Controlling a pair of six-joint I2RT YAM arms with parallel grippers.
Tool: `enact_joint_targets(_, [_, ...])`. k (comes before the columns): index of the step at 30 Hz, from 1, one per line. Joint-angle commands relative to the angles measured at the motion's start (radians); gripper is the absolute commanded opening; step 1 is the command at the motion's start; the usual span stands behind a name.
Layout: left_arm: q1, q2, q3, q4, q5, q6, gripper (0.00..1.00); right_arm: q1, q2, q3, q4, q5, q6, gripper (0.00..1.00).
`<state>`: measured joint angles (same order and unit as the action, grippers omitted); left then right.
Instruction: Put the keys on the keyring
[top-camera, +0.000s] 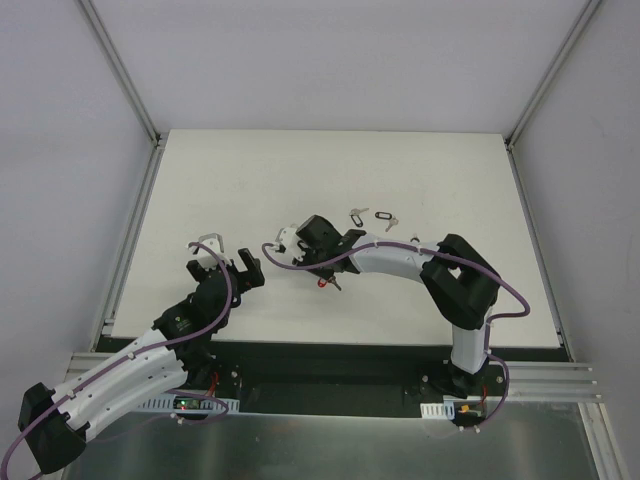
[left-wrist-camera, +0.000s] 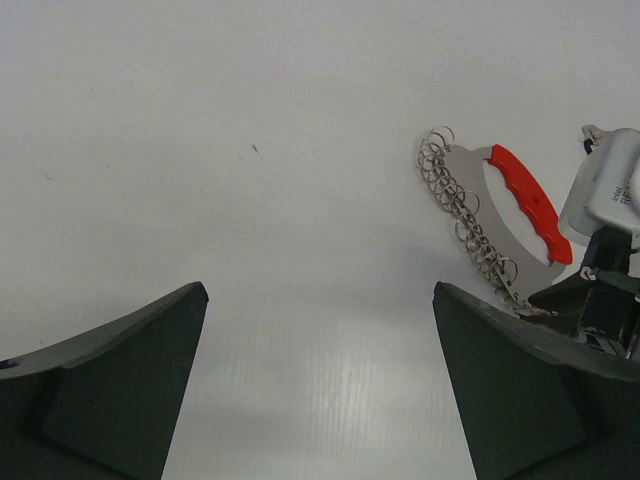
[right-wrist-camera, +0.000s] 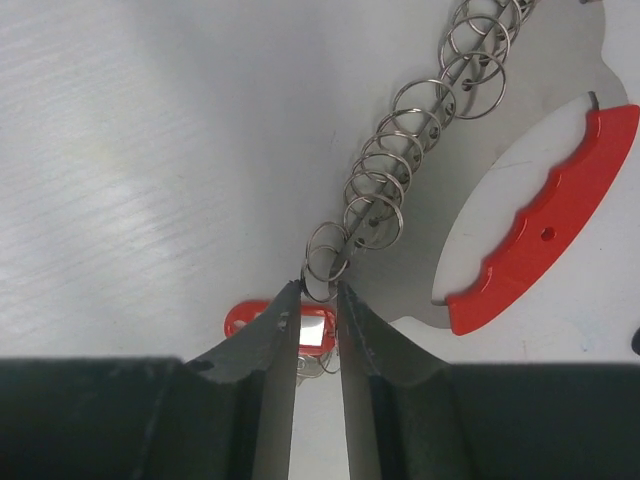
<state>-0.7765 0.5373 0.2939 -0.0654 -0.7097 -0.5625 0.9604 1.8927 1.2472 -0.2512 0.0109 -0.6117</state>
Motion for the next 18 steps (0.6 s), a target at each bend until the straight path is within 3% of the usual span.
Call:
enact_joint_targets(1, [0.013,0.007,-0.007,0.012,-0.017,-0.014,0.96,0.011,0.025,0.041,-0.014,0.047,-0.019,0.23])
enact_joint_targets(8, [0.013,0.018,-0.004,0.012,-0.014,-0.014,0.97,0.017,0.039,0.043,-0.002,0.050,-0.023,0.23])
enact_joint_targets(16, [0.013,0.021,-0.002,0.012,-0.010,-0.013,0.97,0.020,0.014,0.038,-0.013,0.069,-0.025,0.03])
enact_joint_targets(18, [0.013,0.023,0.001,0.010,-0.004,-0.010,0.96,0.018,0.000,0.037,-0.019,0.070,-0.022,0.02])
